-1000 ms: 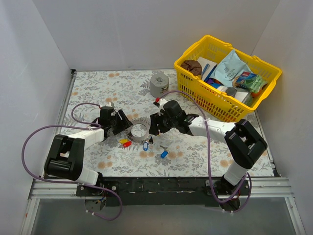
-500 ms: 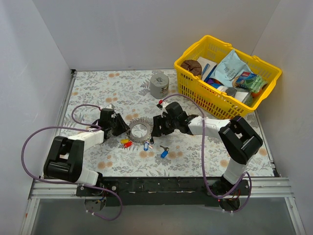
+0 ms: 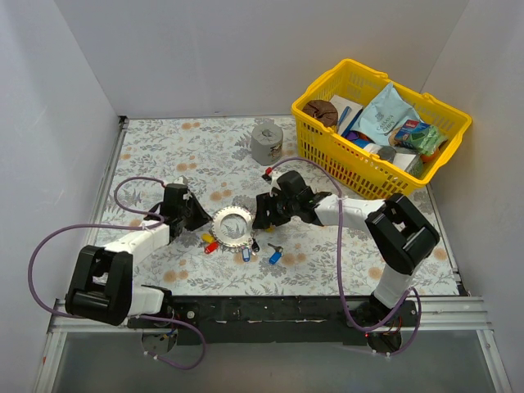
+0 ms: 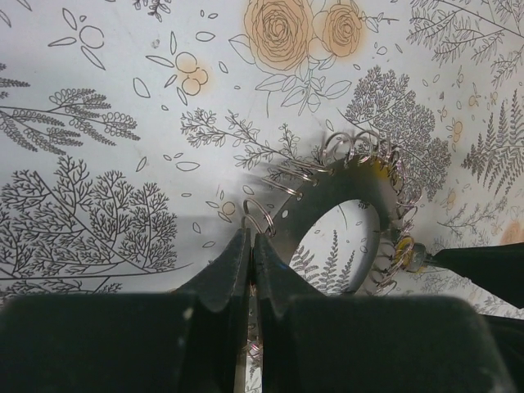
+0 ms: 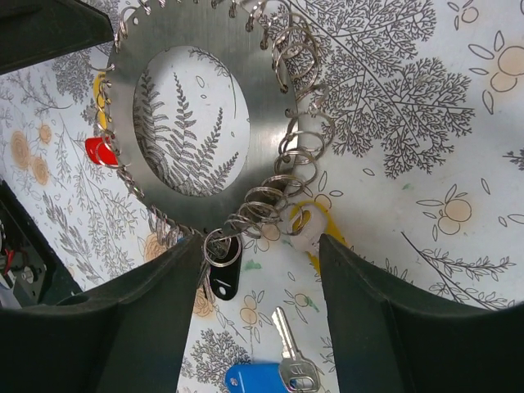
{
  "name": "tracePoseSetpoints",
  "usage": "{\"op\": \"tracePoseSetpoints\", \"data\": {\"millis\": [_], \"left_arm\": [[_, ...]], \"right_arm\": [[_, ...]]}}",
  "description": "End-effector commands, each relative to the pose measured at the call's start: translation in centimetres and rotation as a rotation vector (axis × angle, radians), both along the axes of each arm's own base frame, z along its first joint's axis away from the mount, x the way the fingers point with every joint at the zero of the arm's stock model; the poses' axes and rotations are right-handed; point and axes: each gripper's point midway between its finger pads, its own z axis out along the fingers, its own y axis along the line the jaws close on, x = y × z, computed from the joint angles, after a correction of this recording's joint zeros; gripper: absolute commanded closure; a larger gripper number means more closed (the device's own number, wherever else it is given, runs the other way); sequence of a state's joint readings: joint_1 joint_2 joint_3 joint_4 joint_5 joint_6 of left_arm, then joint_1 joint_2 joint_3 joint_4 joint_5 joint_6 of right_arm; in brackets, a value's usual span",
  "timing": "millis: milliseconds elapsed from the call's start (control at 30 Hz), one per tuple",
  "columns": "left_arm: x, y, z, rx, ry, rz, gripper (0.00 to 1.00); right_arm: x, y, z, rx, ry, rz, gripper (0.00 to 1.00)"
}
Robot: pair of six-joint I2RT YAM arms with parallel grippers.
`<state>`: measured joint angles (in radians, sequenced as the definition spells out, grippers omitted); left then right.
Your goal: Put the keys on the keyring
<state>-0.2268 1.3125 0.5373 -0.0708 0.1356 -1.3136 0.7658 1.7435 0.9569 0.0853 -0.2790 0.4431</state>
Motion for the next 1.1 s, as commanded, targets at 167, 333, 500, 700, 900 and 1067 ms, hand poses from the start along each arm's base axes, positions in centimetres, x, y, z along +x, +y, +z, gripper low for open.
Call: {"op": "tracePoseSetpoints", "data": {"millis": [167,333,500,700,900,1067], "left_arm": [[0.2,1.0,2.8,0.042,-0.065,0.032,0.71],[0.4,1.1,4.3,0.046,-0.101,0.031,0.50],[0.2,0.6,5.1,0.020,-0.118,0.010,0.48],[0.2,-1.0,6.2,-0.009,-0.150,-0.029,0.48],[0.2,-2.8,6.5,-0.047,-0.157,-0.085,0.48],[0.0,-4.1,6.5,-0.066,-0.154,-0.127,0.47]], "right_arm": [[0.2,0.6,4.3,0.095,-0.085,0.018,0.33],[-0.4,0.2,4.7,0.107,-0.097,0.030,0.34],[-1.0,-0.2,5.0,0.114,-0.118,0.053,0.34],[-1.8,-0.2,5.5,0.149,-0.131,0.084,0.35],[-2.5,0.5,5.9,0.185,-0.144,0.141,0.36],[-2.9,1.0,6.1,0.205,-0.148,0.173,0.36]]}}
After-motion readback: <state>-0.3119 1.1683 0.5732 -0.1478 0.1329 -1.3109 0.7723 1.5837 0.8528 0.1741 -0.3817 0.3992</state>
